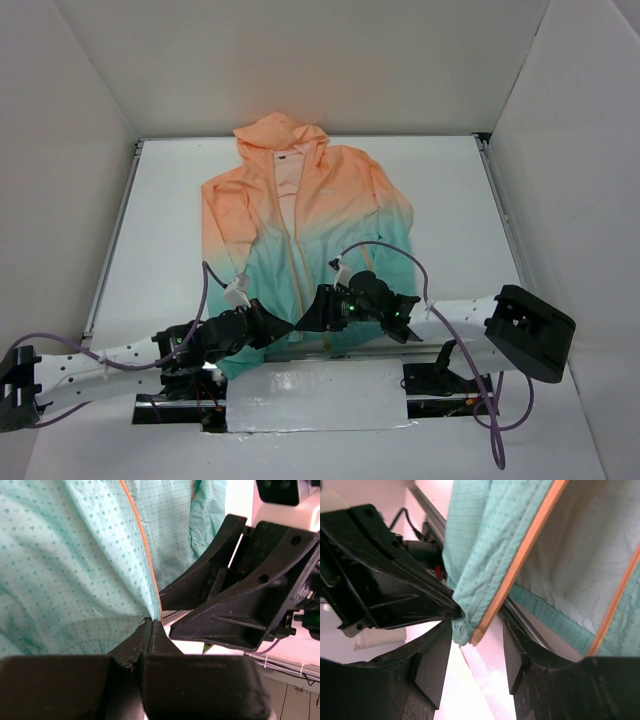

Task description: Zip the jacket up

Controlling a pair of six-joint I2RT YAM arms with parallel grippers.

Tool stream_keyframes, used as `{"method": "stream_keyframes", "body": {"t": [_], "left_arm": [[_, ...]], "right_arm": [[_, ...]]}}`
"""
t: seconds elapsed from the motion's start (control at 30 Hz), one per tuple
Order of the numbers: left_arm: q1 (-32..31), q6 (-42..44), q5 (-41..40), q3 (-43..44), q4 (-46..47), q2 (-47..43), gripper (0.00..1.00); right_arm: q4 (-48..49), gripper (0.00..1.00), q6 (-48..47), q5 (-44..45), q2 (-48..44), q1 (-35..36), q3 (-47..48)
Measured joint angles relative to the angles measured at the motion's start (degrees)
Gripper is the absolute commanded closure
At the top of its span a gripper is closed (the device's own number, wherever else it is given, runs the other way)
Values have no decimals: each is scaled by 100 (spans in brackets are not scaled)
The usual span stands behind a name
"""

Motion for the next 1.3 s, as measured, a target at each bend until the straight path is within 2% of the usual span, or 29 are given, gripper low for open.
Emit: {"method": "stream_keyframes", "body": {"t": [0.27, 0.37, 0.4, 0.43, 0.47, 0.53, 0.67, 0.7, 0.77, 0.8, 0.83, 0.9, 1.0, 1.1, 1.23, 1.3], "left_arm": [[0, 9, 9, -31, 0, -13, 100], [0, 9, 11, -31, 2, -13, 100], [0, 9, 13, -31, 2, -13, 100], [0, 9, 13, -31, 2, -13, 100], [0, 9, 13, -31, 2, -13, 100], [0, 9, 15, -31, 2, -13, 100], [0, 11, 13, -31, -2, -13, 100], [0, 11, 13, -31, -4, -13, 95], [0, 4, 11, -31, -15, -13, 76], [0, 31, 11, -31, -37, -13, 53], [-2, 52, 17, -31, -68, -13, 45], [0, 31, 28, -31, -111, -13, 36], [0, 17, 59, -31, -129, -63, 37], [0, 15, 116, -31, -109, -105, 45], [0, 20, 254, -42, 92, -92, 51], [0, 17, 330, -120, 330, -57, 50]], "right_arm": [[1056, 54, 116, -501, 437, -271, -85], [1182, 66, 105, -588, 494, -297, -76], [1202, 77, 109, -610, 509, -315, -76], [1237, 81, 98, -629, 529, -326, -76], [1252, 96, 107, -649, 544, -339, -72], [1274, 100, 101, -678, 562, -363, -68], [1266, 100, 94, -695, 562, -369, -66], [1259, 100, 87, -695, 560, -369, -66], [1213, 100, 52, -688, 538, -369, -66], [1154, 100, 15, -680, 505, -367, -66], [1091, 100, -26, -662, 461, -367, -66], [962, 100, -122, -597, 356, -367, -61], [780, 100, -238, -535, 249, -367, -37], [686, 100, -302, -509, 214, -367, -33], [599, 100, -341, -472, 208, -367, -33], [586, 100, -343, -457, 205, -367, -33]]}}
